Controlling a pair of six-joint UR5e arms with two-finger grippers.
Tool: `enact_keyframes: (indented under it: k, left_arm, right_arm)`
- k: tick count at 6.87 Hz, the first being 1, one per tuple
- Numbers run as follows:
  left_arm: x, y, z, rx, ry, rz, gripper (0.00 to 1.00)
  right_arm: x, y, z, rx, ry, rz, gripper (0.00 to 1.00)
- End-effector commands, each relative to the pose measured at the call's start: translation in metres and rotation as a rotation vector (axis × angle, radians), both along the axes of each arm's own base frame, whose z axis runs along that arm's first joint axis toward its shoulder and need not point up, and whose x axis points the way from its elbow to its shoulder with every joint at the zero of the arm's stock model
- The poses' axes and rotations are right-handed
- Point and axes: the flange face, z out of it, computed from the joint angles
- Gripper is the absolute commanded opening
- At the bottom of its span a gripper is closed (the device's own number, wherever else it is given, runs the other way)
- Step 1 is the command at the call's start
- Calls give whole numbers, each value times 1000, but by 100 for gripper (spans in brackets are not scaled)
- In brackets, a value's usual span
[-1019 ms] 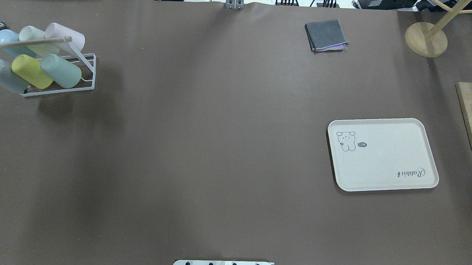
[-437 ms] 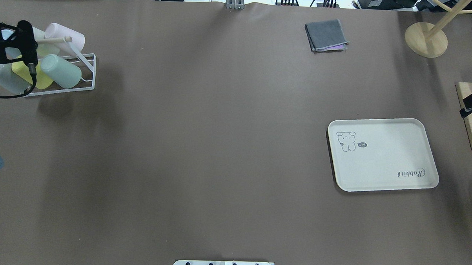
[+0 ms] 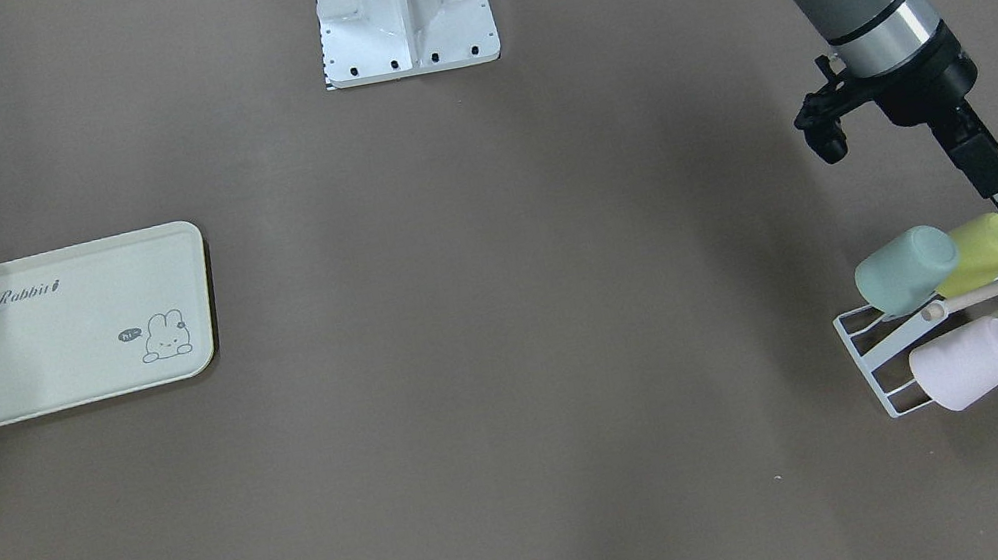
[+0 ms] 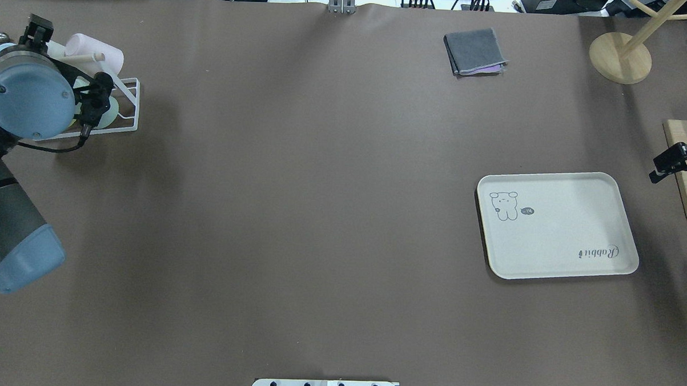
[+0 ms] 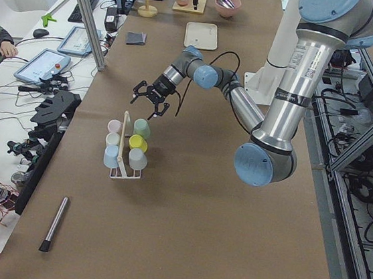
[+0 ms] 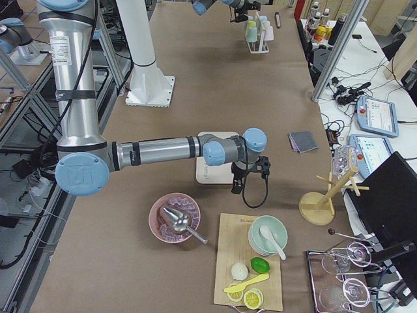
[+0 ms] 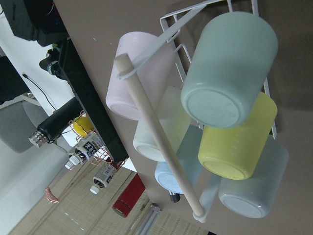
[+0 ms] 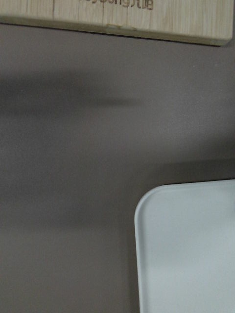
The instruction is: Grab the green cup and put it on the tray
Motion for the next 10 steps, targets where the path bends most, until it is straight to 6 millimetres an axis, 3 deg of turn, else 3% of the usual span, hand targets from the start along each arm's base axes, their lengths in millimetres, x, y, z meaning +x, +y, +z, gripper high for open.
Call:
enact_keyframes:
  k: [1,3,4,6,7,8,10]
  left_arm:
    - [43,8,10,37,-152,107,98]
    - [76,24,18,61,-244,189,98]
    - [89,36,24,58,-252,220,98]
    - [107,48,39,92,-284,234,98]
    - [114,52,62,117,-291,245,98]
    - [117,50,71,128,-311,242,98]
    - [117,46,80,149,-386,245,98]
  right_arm:
    - [-23,2,37,14,-45,30,90]
    - [-72,-4,16,9,-59,23,87]
    - [-71,-4,11,18,-67,22,87]
    - [-81,5,20,12,-52,-6,87]
    - [-80,6,22,9,-50,-6,86]
    - [-81,7,21,9,-51,-6,79]
    - [-81,8,22,7,-51,-8,51]
